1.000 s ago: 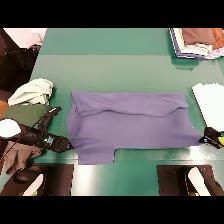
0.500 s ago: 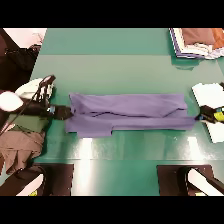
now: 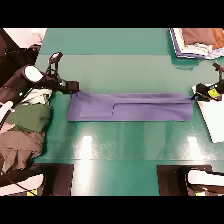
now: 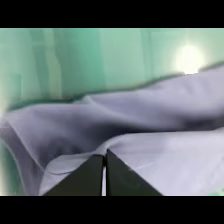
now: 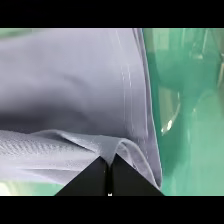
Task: Fold the shirts.
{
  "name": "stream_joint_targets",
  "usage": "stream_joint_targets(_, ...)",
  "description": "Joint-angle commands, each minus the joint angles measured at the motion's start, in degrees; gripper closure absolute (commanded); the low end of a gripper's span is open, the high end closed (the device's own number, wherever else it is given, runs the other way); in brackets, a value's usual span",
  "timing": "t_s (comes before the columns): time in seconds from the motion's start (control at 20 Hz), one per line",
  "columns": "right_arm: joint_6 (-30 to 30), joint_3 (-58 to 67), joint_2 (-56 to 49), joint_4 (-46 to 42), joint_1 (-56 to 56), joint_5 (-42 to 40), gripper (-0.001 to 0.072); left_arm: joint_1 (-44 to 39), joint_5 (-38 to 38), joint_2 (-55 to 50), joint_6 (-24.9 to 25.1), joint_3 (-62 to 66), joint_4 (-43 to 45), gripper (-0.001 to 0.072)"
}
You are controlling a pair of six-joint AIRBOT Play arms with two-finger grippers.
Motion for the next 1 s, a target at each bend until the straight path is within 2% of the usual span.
stream_joint_targets(0.0,0.2,5.8,-6.4,5.7,0.2,-1.1,0.0647,0.0,4.1,-3.2,-0.1,2.2,0.3,0.0524)
stream_joint_targets(0.05,0.1,6.8,-7.8,8.5,0.0,-1.8,0.0403,0.0,4.1,-3.1,-0.4,2.2,0.2,0.0244)
stream_joint_targets(0.1,-0.6,8.0,-9.2,11.5,-0.4,-1.9,0.0251,0.0,3.9,-3.1,-0.4,2.2,0.2,0.0161)
stream_joint_targets(0.15,-2.0,8.9,-10.2,14.1,-1.0,-1.6,0.0251,0.0,3.4,-3.1,-0.4,2.3,0.3,0.0213)
stream_joint_targets(0.35,-7.0,9.1,-10.2,14.6,-4.7,4.8,0.0251,0.0,-4.5,-3.1,-0.3,5.0,0.2,0.0221)
stream_joint_targets(0.4,-8.3,7.7,-9.7,14.6,-6.3,6.4,0.0251,0.0,-6.3,-3.1,-0.3,5.4,0.2,0.0309)
stream_joint_targets(0.45,-9.3,5.8,-9.2,14.6,-7.8,7.3,0.0251,0.0,-7.5,-3.1,-0.1,5.4,0.0,0.0524)
stream_joint_targets(0.5,-10.7,3.4,-8.8,14.7,-9.5,7.5,0.0200,0.0,-8.0,-3.1,0.2,5.4,-0.2,0.0681)
stream_joint_targets(0.55,-11.5,1.1,-8.8,14.9,-11.1,7.4,0.0073,0.0,-8.2,-3.1,0.1,5.4,-0.5,0.0684)
stream_joint_targets(0.6,-12.0,-1.3,-9.1,15.3,-12.6,7.1,0.0032,0.0,-8.2,-3.1,0.1,5.4,-0.9,0.0684)
stream_joint_targets(0.8,-16.5,-6.3,-13.1,22.3,-15.3,7.3,0.0038,0.0,-8.2,-3.2,0.1,5.4,-2.8,0.0684)
stream_joint_targets(0.9,-16.9,-6.1,-15.1,22.6,-14.2,7.4,0.0047,0.0,-8.1,-3.2,0.1,5.4,-2.9,0.0684)
stream_joint_targets(0.95,-16.9,-5.6,-15.8,22.6,-13.1,7.4,0.0088,0.0,-8.0,-3.2,0.1,5.4,-2.9,0.0684)
